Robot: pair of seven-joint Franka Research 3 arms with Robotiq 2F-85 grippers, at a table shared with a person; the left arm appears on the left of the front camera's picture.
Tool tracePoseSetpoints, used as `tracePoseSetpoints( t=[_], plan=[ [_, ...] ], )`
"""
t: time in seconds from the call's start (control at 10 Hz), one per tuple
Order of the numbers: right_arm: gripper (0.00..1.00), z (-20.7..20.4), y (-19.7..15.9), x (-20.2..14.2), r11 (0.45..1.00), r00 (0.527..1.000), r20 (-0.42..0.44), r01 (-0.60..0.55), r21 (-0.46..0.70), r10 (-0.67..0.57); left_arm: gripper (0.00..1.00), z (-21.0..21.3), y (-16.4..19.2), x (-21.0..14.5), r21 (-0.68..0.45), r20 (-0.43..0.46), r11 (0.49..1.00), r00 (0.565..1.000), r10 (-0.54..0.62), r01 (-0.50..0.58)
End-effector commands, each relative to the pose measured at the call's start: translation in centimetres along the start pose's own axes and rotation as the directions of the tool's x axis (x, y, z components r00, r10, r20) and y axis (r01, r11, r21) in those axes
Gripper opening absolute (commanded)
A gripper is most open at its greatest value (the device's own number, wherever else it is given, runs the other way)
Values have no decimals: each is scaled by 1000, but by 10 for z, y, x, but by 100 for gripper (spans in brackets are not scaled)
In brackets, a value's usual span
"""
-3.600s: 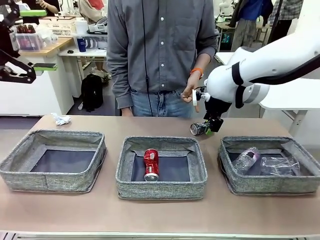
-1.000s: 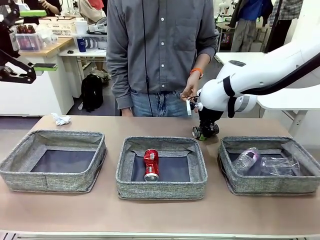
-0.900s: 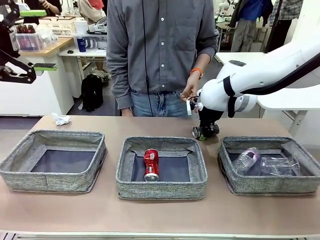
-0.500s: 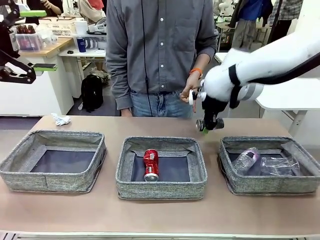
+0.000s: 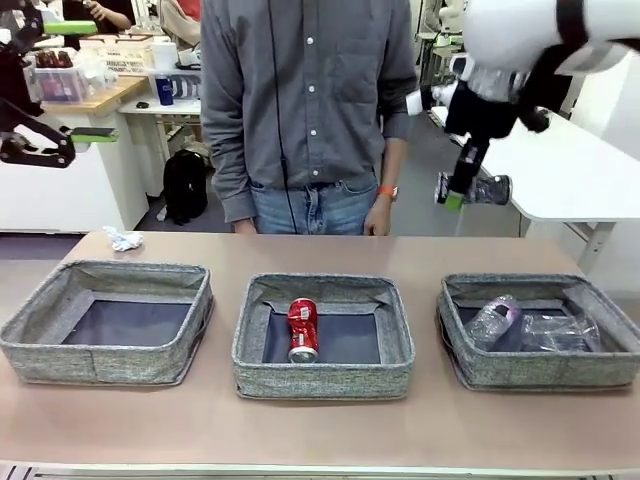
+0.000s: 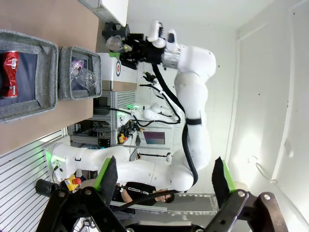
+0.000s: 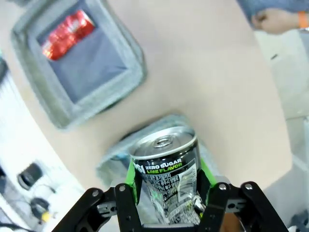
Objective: Sort the waste into the appropriate baskets.
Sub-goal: Pick up the waste item pointed out by the person.
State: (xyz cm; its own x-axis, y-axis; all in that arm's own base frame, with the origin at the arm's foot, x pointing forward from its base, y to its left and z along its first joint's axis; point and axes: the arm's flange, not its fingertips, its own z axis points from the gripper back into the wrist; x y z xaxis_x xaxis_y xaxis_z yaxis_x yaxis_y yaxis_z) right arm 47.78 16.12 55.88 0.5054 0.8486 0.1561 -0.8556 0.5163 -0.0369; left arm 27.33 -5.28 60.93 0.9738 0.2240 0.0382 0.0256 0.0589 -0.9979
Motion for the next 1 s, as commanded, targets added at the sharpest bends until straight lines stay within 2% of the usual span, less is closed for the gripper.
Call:
tracePoseSetpoints(
  t=[0.0, 0.4, 0.5, 0.6, 0.7, 0.8, 0.9],
  plan=[
    [0, -24, -21, 1, 998, 998, -31, -59, 1, 59, 100, -2, -4, -1, -21, -1, 1000, 1000, 6, -6],
    [0, -24, -21, 1, 998, 998, -31, -59, 1, 59, 100, -2, -4, -1, -21, -1, 1000, 1000, 6, -6],
    [53, -30, -17, -1, 999, 999, -33, -30, 23, 31, 100, -2, -4, -1, -21, -1, 1000, 1000, 6, -6],
    [53, -21, -10, 6, 1000, 1000, 4, -11, 19, 11, 100, -2, -4, -1, -21, -1, 1000, 1000, 6, -6],
    [53, 14, 8, 30, 998, 995, 97, 10, 69, -17, 100, -2, -4, -1, -21, -1, 1000, 1000, 6, -6],
    [53, 47, 23, 57, 989, 990, 48, 129, 70, -133, 100, -2, -4, -1, -21, -1, 1000, 1000, 6, -6],
    [53, 76, 39, 82, 975, 975, 68, 207, 87, -213, 100, -2, -4, -1, -21, -1, 1000, 1000, 6, -6]
  ],
)
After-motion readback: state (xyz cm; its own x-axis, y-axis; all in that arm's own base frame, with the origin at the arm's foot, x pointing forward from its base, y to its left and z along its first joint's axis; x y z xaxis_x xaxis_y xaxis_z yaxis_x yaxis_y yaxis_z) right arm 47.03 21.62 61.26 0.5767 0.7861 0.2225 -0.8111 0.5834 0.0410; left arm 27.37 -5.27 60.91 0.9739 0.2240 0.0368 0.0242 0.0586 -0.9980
